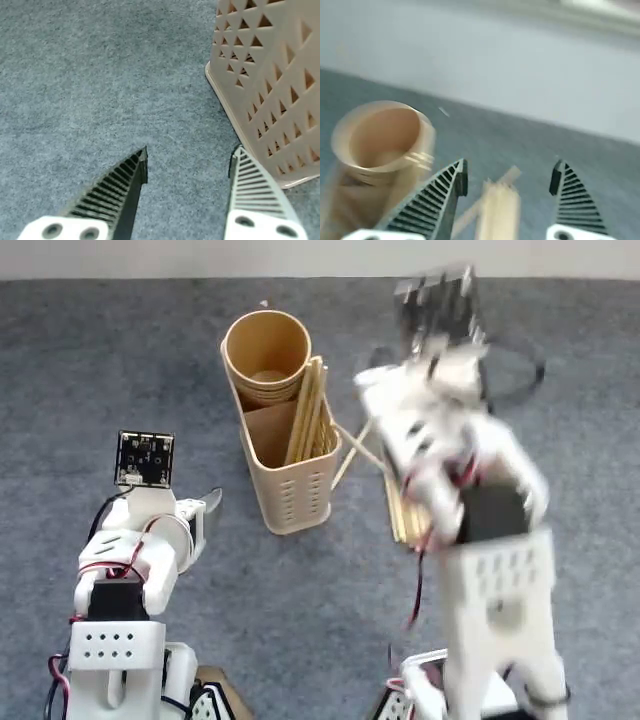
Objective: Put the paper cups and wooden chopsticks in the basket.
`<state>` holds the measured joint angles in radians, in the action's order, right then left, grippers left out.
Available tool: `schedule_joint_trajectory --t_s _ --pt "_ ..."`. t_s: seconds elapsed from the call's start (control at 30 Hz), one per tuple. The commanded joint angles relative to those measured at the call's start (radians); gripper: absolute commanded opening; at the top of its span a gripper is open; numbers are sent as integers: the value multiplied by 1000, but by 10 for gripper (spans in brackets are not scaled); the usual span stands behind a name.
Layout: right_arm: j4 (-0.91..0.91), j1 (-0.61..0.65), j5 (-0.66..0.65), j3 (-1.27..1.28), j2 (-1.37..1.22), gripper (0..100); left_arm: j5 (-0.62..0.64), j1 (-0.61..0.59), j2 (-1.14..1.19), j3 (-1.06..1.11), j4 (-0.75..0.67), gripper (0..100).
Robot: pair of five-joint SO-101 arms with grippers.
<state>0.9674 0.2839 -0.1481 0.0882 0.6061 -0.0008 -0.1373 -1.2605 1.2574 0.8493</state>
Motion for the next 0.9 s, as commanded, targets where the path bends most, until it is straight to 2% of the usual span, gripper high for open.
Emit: schedule_joint_trajectory --t_s 0.0,0.13,0.37,0.63,0.87 --pt "315 -180 -129 -205 -383 263 9 18 -8 -2 -17 263" --pt "278 -251 -155 -203 -705 263 9 18 -8 -2 -17 263" --pt "102 -228 -158 -213 -1075 263 9 18 -8 -2 -17 263" --pt "79 -255 -190 -213 -1167 263 9 18 -8 -2 -17 263" --pt "85 -332 -192 -254 -1092 263 9 18 -8 -2 -17 263"
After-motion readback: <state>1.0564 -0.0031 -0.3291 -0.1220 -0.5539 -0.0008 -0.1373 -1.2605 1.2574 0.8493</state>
